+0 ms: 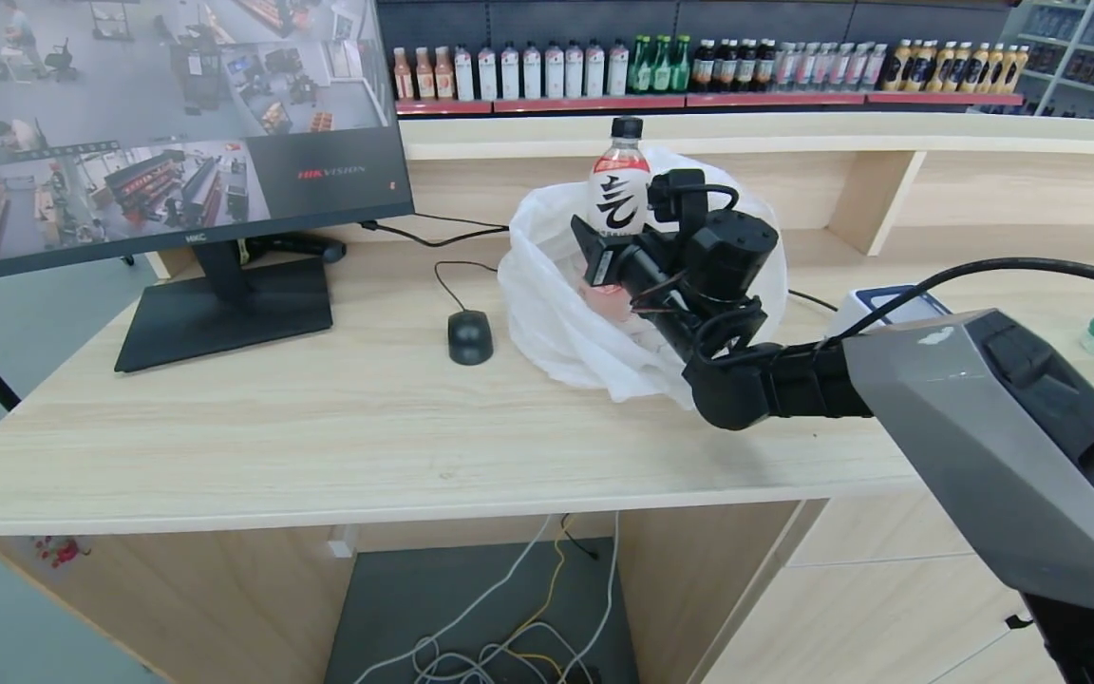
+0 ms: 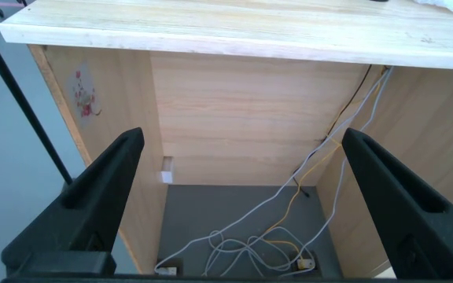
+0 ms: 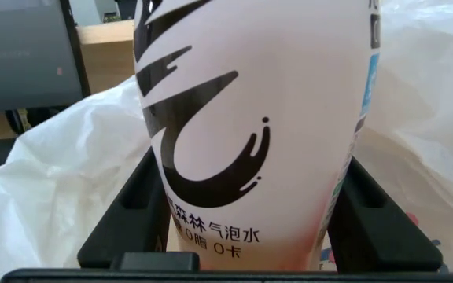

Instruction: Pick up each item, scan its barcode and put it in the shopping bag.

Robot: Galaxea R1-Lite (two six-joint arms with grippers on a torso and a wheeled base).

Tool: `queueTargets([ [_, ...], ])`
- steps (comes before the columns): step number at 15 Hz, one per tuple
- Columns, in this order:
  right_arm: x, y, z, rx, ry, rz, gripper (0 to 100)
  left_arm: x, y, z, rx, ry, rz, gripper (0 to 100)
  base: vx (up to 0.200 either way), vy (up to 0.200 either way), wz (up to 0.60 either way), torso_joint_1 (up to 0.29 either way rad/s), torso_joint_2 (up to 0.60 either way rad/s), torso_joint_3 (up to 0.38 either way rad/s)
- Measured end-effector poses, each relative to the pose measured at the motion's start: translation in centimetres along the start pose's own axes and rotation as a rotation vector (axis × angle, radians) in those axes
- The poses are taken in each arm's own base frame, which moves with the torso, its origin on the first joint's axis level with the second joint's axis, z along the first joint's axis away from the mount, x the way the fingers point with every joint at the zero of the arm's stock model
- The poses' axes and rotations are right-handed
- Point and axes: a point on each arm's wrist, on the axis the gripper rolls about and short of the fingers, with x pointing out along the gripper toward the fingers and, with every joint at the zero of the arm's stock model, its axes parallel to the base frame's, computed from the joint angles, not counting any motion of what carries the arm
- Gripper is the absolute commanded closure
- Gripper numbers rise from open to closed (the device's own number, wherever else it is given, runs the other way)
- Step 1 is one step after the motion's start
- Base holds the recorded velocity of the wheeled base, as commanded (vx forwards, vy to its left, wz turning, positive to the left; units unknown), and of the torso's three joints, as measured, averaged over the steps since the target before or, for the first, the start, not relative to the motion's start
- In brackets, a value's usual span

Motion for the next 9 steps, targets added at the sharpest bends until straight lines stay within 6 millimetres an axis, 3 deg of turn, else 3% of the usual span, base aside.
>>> queueTargets([
  [9,0.0,-0.6,-2.5,-0.002,0.035,-0.003,100,0.0,0.0,0.0,0.000,0.000,0.000,0,0.000,0.000,0.00,0.000,0.00,0.000],
])
